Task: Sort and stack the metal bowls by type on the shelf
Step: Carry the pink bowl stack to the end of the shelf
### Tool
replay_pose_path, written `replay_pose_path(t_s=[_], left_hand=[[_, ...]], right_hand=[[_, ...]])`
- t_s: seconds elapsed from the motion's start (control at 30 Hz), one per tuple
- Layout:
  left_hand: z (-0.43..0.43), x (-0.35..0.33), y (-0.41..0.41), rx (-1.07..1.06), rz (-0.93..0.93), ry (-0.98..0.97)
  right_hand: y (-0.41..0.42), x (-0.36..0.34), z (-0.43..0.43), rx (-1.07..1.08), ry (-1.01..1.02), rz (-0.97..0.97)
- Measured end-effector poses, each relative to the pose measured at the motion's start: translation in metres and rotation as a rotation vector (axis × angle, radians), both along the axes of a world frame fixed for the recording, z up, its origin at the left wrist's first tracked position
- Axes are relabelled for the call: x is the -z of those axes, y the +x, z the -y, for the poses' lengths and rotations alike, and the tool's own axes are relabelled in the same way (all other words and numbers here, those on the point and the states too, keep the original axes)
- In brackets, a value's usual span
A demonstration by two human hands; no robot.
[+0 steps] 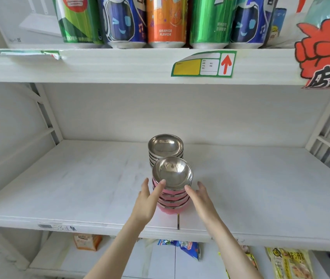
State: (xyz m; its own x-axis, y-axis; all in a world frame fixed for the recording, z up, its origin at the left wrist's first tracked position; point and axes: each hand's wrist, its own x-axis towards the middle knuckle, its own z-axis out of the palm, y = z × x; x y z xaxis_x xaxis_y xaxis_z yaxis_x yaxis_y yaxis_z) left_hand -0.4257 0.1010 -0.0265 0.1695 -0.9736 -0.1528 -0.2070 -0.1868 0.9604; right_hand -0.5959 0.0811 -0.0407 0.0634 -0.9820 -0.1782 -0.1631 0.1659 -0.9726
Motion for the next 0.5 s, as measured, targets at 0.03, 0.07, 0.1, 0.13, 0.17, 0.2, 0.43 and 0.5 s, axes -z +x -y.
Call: replay_pose_path(t_s=[0.03,0.07,0.1,0.13,0.17,0.2,0.43,0.5], left_hand=[[0.006,0.0,-0.001,-0.005,-0.066,0.027],[0.012,0.001,-0.002,-0.007,-0.117,0.052],[0.017,0.002,-0.003,-0.008,-0.157,0.072],[0.021,0.004,-0.005,-0.01,-0.187,0.086],[0.024,0.007,-0.007,-0.015,-0.207,0.086],[0.026,0.009,-0.01,-0.02,-0.218,0.077],[0.033,0.007,-0.026,-0.042,-0.204,-0.026],[0.03,0.0,-0.032,-0.039,-0.201,-0.057]], right_hand=[[0.002,-0.001,0.006,-0.014,0.032,0.044],[0.004,0.0,0.013,-0.029,0.051,0.092],[0.004,0.001,0.02,-0.043,0.061,0.132],[0.004,0.002,0.025,-0.062,0.061,0.162],[0.004,0.004,0.03,-0.089,0.048,0.18],[0.005,0.005,0.034,-0.119,0.026,0.186],[-0.005,0.0,0.044,-0.152,-0.041,0.238],[-0.011,-0.007,0.042,-0.163,-0.065,0.248]])
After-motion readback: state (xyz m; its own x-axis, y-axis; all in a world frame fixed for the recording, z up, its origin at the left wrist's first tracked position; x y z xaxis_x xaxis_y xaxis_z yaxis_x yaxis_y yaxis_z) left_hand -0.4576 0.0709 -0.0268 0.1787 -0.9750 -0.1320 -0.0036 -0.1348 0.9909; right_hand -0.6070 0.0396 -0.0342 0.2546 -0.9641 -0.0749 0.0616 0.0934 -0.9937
